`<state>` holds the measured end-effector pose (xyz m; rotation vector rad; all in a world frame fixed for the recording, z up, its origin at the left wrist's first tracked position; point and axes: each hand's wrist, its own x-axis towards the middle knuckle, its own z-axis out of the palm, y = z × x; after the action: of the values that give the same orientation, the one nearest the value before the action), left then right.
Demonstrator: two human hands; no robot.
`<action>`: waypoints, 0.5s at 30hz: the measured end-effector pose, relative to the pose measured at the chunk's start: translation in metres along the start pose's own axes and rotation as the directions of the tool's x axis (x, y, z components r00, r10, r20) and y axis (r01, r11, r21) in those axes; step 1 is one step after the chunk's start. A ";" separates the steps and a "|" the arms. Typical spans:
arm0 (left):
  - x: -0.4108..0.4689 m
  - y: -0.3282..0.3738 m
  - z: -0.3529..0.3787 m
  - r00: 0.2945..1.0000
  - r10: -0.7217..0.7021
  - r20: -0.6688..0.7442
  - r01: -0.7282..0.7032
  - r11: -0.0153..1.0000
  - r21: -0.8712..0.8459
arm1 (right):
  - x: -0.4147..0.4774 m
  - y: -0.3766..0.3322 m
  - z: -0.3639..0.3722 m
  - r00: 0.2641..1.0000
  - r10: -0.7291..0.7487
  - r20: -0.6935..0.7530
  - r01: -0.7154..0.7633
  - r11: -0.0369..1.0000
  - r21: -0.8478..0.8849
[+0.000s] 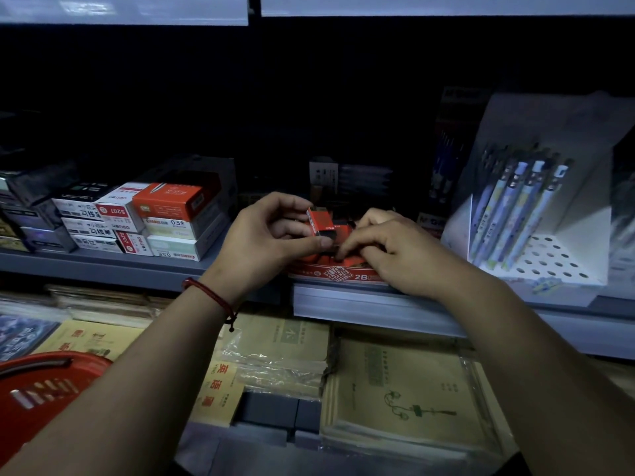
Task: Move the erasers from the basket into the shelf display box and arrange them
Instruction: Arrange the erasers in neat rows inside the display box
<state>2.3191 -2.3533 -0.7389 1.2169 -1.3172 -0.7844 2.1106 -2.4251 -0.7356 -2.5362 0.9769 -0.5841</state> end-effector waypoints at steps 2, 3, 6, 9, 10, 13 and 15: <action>0.000 0.000 -0.002 1.000 -0.002 0.017 0.002 1.000 -0.004 | -0.002 0.001 -0.001 0.999 0.036 -0.022 -0.036 0.999 0.013; 0.000 0.000 -0.002 1.000 -0.002 0.026 0.002 1.000 -0.006 | -0.002 0.002 -0.002 0.998 0.048 -0.027 -0.047 0.999 0.025; 0.000 0.000 -0.002 0.998 0.002 0.060 -0.001 1.000 -0.024 | -0.001 0.002 -0.001 0.996 0.061 -0.064 -0.057 0.996 0.067; -0.001 0.000 -0.002 0.996 0.011 0.085 -0.009 1.000 -0.022 | 0.000 -0.005 0.000 0.967 0.091 -0.237 -0.040 0.976 0.213; 0.000 0.000 -0.001 0.995 0.014 0.094 -0.012 1.000 -0.025 | 0.000 -0.009 0.000 0.953 0.110 -0.281 -0.033 0.964 0.265; 0.000 -0.002 0.001 0.992 0.026 0.127 -0.024 1.000 -0.018 | 0.001 -0.017 0.002 0.949 0.145 -0.279 -0.024 0.918 0.395; 0.001 -0.005 0.002 0.990 0.031 0.137 -0.033 0.999 0.010 | 0.003 -0.021 0.006 0.954 0.148 -0.262 -0.021 0.901 0.434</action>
<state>2.3183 -2.3556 -0.7434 1.1658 -1.4516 -0.8496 2.1269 -2.4117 -0.7299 -2.0433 0.9261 -1.0412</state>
